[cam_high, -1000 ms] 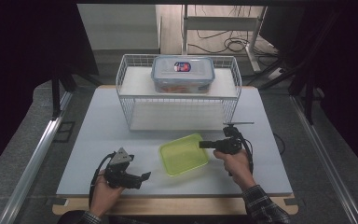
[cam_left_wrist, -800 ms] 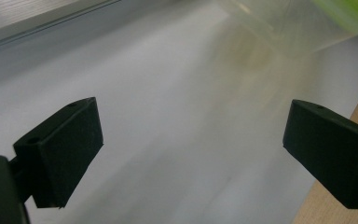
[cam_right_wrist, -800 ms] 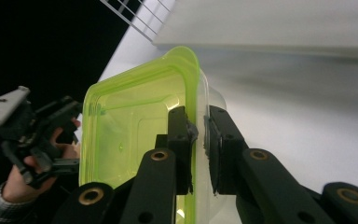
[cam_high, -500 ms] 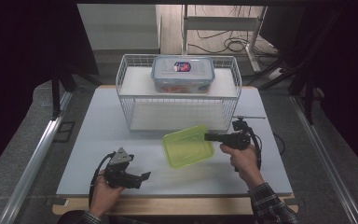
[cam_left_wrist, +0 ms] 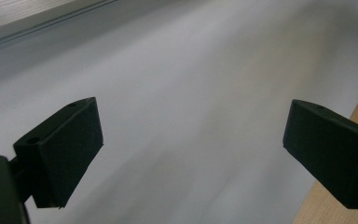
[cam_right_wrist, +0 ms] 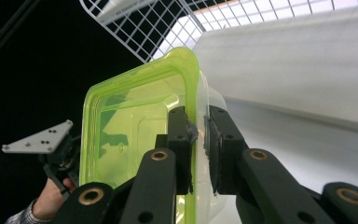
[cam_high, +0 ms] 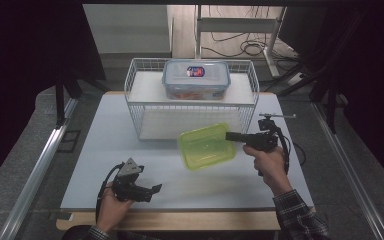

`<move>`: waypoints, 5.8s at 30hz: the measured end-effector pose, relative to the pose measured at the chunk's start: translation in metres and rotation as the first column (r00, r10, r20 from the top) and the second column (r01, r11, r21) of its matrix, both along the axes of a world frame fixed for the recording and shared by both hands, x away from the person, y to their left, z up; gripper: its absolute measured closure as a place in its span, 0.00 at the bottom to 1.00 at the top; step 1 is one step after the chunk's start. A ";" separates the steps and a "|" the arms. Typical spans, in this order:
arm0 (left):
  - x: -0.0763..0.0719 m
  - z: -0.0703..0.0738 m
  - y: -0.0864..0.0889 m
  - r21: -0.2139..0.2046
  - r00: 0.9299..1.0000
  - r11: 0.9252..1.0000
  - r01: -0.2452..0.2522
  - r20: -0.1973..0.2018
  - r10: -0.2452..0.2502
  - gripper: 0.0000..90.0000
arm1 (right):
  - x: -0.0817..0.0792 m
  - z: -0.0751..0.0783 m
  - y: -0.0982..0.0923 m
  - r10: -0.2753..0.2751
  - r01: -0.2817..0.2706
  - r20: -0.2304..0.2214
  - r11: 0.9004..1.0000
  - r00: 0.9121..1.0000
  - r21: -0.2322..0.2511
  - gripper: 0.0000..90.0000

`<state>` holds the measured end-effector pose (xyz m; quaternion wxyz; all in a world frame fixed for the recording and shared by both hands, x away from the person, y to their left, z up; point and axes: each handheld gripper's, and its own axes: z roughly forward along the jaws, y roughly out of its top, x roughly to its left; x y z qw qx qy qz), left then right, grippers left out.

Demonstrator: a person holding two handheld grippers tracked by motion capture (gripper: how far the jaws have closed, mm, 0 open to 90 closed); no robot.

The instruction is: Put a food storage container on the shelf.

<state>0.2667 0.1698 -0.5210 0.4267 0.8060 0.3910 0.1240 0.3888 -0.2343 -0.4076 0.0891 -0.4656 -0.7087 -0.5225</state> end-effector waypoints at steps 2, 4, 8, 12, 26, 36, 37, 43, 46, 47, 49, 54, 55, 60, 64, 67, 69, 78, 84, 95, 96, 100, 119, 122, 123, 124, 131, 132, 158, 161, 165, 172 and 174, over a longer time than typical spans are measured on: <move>0.000 0.000 0.000 0.000 1.000 1.000 0.000 0.000 0.000 0.05 | 0.001 0.005 -0.001 -0.004 0.004 0.011 1.000 1.000 0.000 0.89; 0.000 0.000 0.001 0.001 1.000 1.000 0.001 0.001 -0.001 0.05 | 0.002 0.011 -0.002 -0.005 0.005 0.018 1.000 1.000 0.006 0.89; 0.000 0.001 0.001 -0.001 1.000 1.000 0.001 0.001 -0.001 0.05 | 0.004 0.022 -0.003 -0.006 0.006 0.034 1.000 0.999 0.019 0.89; 0.000 0.000 0.000 0.000 1.000 1.000 0.003 0.002 -0.003 0.05 | 0.005 0.033 -0.002 -0.007 0.006 0.049 1.000 0.999 0.016 0.89; 0.001 0.000 0.000 -0.004 1.000 1.000 0.005 0.004 -0.005 0.05 | 0.012 0.071 -0.005 -0.014 0.012 0.098 1.000 0.995 0.027 0.89; 0.002 0.000 0.000 -0.006 1.000 1.000 0.005 0.002 -0.005 0.05 | 0.017 0.096 0.000 -0.021 0.016 0.127 0.999 0.992 0.038 0.89; 0.002 0.000 0.000 -0.006 1.000 1.000 0.006 0.002 -0.006 0.05 | 0.018 0.098 0.000 -0.021 0.016 0.128 0.999 0.992 0.042 0.89; 0.002 0.000 0.000 -0.003 1.000 1.000 0.008 0.001 -0.008 0.05 | 0.024 0.112 0.002 -0.038 0.029 0.134 0.997 0.990 0.065 0.89; 0.002 0.000 0.000 -0.004 1.000 1.000 0.008 0.000 -0.008 0.05 | 0.027 0.118 0.005 -0.046 0.036 0.137 0.997 0.990 0.070 0.89; 0.002 0.000 0.000 -0.004 1.000 1.000 0.009 0.000 -0.009 0.05 | 0.028 0.120 0.006 -0.048 0.039 0.138 0.997 0.989 0.070 0.89; 0.002 0.000 0.000 -0.005 1.000 1.000 0.010 0.000 -0.010 0.05 | 0.031 0.124 0.008 -0.053 0.043 0.144 0.997 0.988 0.071 0.89; 0.002 0.000 0.000 -0.007 1.000 1.000 0.010 -0.001 -0.010 0.05 | 0.039 0.134 0.013 -0.070 0.059 0.149 0.995 0.986 0.079 0.89; 0.001 0.000 0.000 -0.010 1.000 1.000 0.009 -0.002 -0.009 0.05 | 0.041 0.136 0.015 -0.076 0.064 0.152 0.995 0.985 0.081 0.89; 0.001 0.000 0.000 -0.007 1.000 1.000 0.011 -0.002 -0.011 0.05 | 0.049 0.147 0.020 -0.102 0.089 0.167 0.992 0.981 0.085 0.89; 0.001 0.000 0.000 -0.008 1.000 1.000 0.013 -0.003 -0.013 0.05 | 0.056 0.155 0.025 -0.132 0.118 0.174 0.989 0.976 0.092 0.89; 0.001 0.000 0.000 -0.006 1.000 1.000 0.013 -0.001 -0.013 0.05 | 0.061 0.159 0.028 -0.152 0.137 0.181 0.986 0.972 0.092 0.89; 0.001 0.000 0.000 -0.006 1.000 1.000 0.014 0.000 -0.014 0.05 | 0.064 0.160 0.030 -0.167 0.152 0.180 0.984 0.969 0.094 0.89; 0.001 0.000 -0.001 -0.006 1.000 1.000 0.019 -0.003 -0.019 0.05 | 0.081 0.163 0.044 -0.228 0.217 0.189 0.973 0.955 0.079 0.89; 0.001 0.000 -0.001 -0.004 1.000 1.000 0.024 -0.003 -0.024 0.05 | 0.088 0.160 0.053 -0.249 0.241 0.181 0.968 0.951 0.065 0.89; 0.001 -0.001 -0.003 0.003 0.999 1.000 0.031 -0.007 -0.031 0.05 | 0.087 0.156 0.058 -0.274 0.273 0.177 0.962 0.945 0.031 0.86; 0.001 -0.001 -0.003 0.003 1.000 1.000 0.031 -0.007 -0.031 0.05 | 0.087 0.156 0.059 -0.276 0.275 0.181 0.961 0.944 0.026 0.86; 0.001 -0.001 -0.003 0.003 0.999 1.000 0.031 -0.007 -0.031 0.05 | 0.088 0.154 0.060 -0.289 0.289 0.177 0.957 0.941 0.029 0.82; 0.000 -0.001 -0.004 0.004 0.999 0.999 0.039 -0.008 -0.039 0.05 | 0.100 0.139 0.068 -0.335 0.334 0.153 0.942 0.930 0.035 0.70; 0.000 -0.001 -0.003 0.003 0.999 0.999 0.038 -0.005 -0.038 0.05 | 0.101 0.140 0.067 -0.334 0.334 0.169 0.942 0.927 0.029 0.63; 0.000 -0.001 -0.003 0.002 0.999 0.999 0.038 -0.006 -0.038 0.05 | 0.101 0.141 0.067 -0.336 0.336 0.174 0.941 0.926 0.028 0.62; 0.000 -0.001 -0.003 0.001 0.999 0.999 0.037 -0.006 -0.037 0.05 | 0.100 0.142 0.067 -0.332 0.333 0.179 0.943 0.926 0.025 0.59; 0.000 -0.001 -0.004 0.004 0.999 0.999 0.038 -0.006 -0.038 0.05 | 0.093 0.147 0.058 -0.281 0.288 0.221 0.958 0.934 0.000 0.47; 0.000 -0.001 -0.004 0.004 0.999 0.999 0.037 -0.006 -0.037 0.05 | 0.092 0.147 0.057 -0.271 0.278 0.223 0.960 0.936 -0.001 0.45; 0.001 -0.002 -0.006 0.002 0.999 0.999 0.038 -0.007 -0.038 0.05 | 0.058 0.135 0.032 -0.122 0.142 0.286 0.989 0.951 -0.050 0.23; 0.001 -0.002 -0.006 0.005 0.999 0.999 0.038 -0.007 -0.038 0.05 | 0.054 0.131 0.030 -0.107 0.128 0.289 0.990 0.951 -0.056 0.22; 0.001 -0.003 -0.007 0.004 0.999 0.999 0.037 -0.009 -0.037 0.05 | 0.049 0.126 0.029 -0.086 0.112 0.288 0.991 0.954 -0.073 0.21; 0.001 -0.003 -0.007 0.005 0.999 0.999 0.037 -0.010 -0.037 0.05 | 0.039 0.117 0.028 -0.048 0.089 0.321 0.989 0.946 -0.117 0.15; 0.001 -0.003 -0.007 0.005 0.999 0.999 0.037 -0.010 -0.037 0.05 | 0.036 0.113 0.029 -0.037 0.082 0.322 0.989 0.946 -0.126 0.14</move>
